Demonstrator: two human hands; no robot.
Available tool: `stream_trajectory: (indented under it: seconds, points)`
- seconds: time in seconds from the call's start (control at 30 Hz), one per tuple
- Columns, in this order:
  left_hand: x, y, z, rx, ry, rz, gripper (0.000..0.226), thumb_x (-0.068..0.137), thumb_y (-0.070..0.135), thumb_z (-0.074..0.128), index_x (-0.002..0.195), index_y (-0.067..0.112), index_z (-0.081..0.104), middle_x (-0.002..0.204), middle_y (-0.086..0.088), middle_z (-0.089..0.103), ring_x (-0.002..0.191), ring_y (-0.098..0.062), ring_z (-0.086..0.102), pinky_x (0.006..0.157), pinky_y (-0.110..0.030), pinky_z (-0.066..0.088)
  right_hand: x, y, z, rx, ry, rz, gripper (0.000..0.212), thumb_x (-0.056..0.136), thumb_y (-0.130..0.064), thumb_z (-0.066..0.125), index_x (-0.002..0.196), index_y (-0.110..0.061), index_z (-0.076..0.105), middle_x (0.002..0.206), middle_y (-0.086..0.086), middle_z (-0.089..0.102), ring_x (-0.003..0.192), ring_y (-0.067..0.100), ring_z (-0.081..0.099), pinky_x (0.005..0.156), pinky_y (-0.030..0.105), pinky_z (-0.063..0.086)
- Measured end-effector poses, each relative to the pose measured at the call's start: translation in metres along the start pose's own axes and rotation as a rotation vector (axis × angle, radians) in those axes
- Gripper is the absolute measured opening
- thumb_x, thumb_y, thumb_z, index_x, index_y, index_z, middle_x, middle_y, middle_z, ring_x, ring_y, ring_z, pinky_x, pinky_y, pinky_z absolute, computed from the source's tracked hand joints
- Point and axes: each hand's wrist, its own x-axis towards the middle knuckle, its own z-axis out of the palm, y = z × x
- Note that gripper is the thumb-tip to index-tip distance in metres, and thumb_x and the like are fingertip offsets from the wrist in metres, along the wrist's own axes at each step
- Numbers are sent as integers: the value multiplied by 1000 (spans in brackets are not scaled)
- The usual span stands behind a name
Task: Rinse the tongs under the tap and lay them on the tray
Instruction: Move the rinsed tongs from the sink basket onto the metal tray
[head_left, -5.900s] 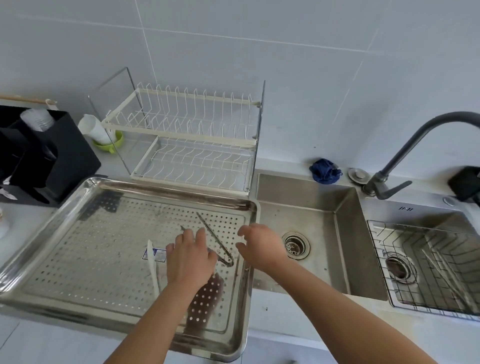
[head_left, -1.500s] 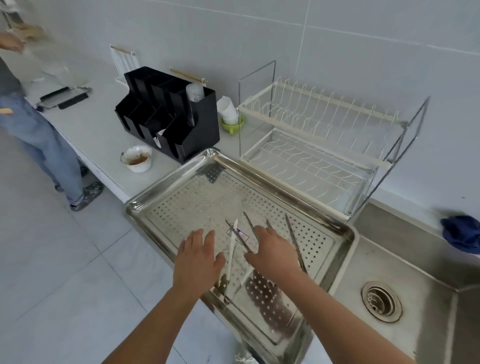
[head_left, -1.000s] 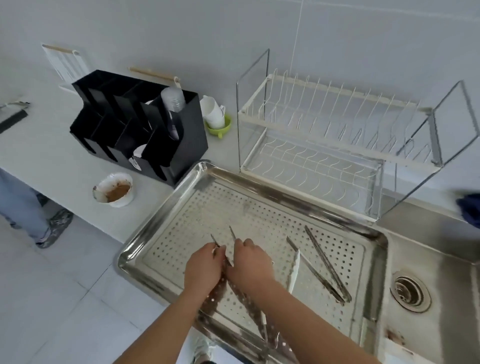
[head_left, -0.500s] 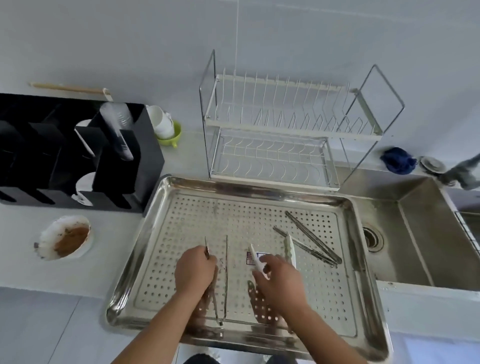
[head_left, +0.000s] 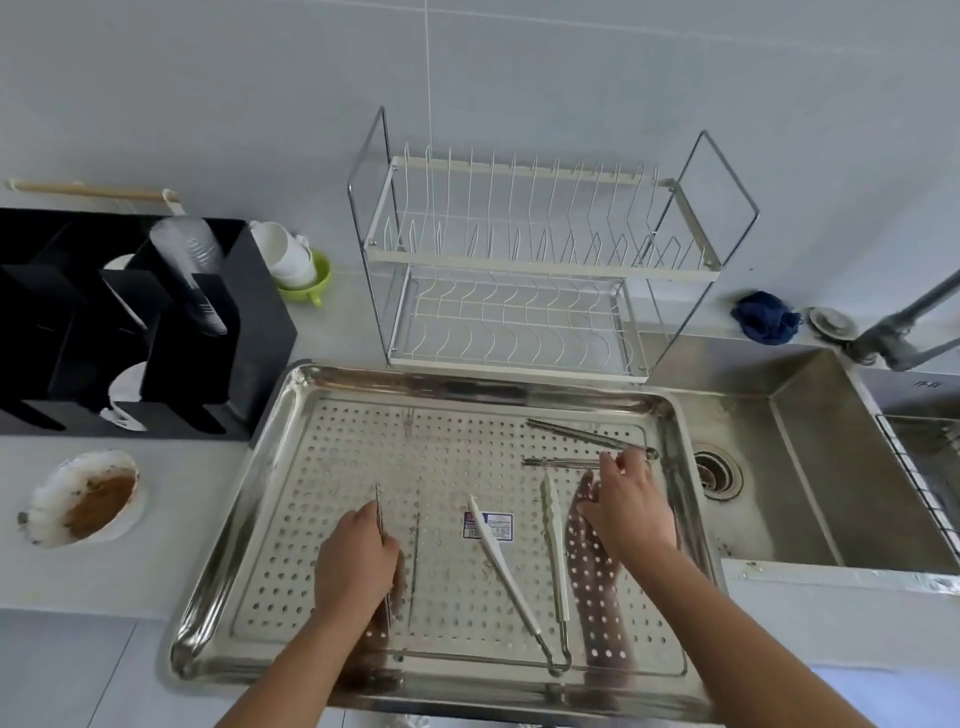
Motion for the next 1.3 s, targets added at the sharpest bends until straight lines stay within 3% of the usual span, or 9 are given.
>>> stream_trajectory:
  seconds: [0.1,0.27,0.37,0.5,0.73,0.83,0.93,1.07,1.3]
  points:
    - [6,-1,-2,1,4,9,23,94,22,62,116,14,63,99,2,66,72,-5,56,59,-18,44,16,-4,-4,-43,-64,-26,89,85,-39,76,155,-21,25,156,11,28,136,30,45,97,38,57]
    - [16,-1,-4,8,10,13,22,94,20,60,114,13,64,87,4,62,69,-8,59,56,-20,42,39,-11,-14,-93,-103,-54,81,92,-17,65,158,-19,18,162,9,22,142,34,37,102,43,54]
    - [19,-1,-4,9,9,1,14,94,19,59,106,14,64,85,1,64,67,-10,59,57,-25,49,46,-8,-17,-171,-68,-99,54,96,-13,58,146,-13,40,142,10,46,129,31,45,93,41,55]
    - [22,-4,-4,3,29,-2,24,93,20,61,115,11,64,84,5,61,68,-8,56,55,-21,38,48,-3,-21,-186,-36,-185,24,93,-31,63,111,-16,63,112,1,58,113,23,49,79,32,50]
    - [24,-8,-11,-2,19,-17,28,95,20,59,122,12,62,93,1,66,76,-11,59,64,-24,45,20,-19,-44,-75,44,-127,36,87,-49,69,103,-19,59,91,-7,51,95,17,59,75,27,51]
    - [25,-12,-13,-7,17,-21,9,94,18,59,101,14,63,83,3,61,72,-11,59,66,-30,54,-21,-65,-40,209,-107,-140,36,84,-56,67,100,-25,59,82,-10,62,67,4,66,54,18,53]
    - [27,-15,-13,-25,22,7,19,95,17,59,112,12,64,90,1,64,78,-12,59,71,-28,51,-56,-119,-18,491,-305,-134,34,83,-57,70,88,-25,60,70,-4,68,46,-1,65,42,15,52]
    - [29,-17,-16,-34,6,34,29,95,18,59,123,12,62,100,-2,67,85,-16,61,74,-27,50,-80,-155,22,509,-317,-51,45,80,-57,70,72,-15,57,62,-4,55,52,12,50,50,31,48]
    - [35,-31,-19,-60,-13,98,25,95,17,57,118,12,64,94,1,64,82,-15,61,73,-27,51,-75,-147,50,372,-144,24,50,75,-69,68,69,-23,48,64,-8,52,55,8,47,44,23,31]
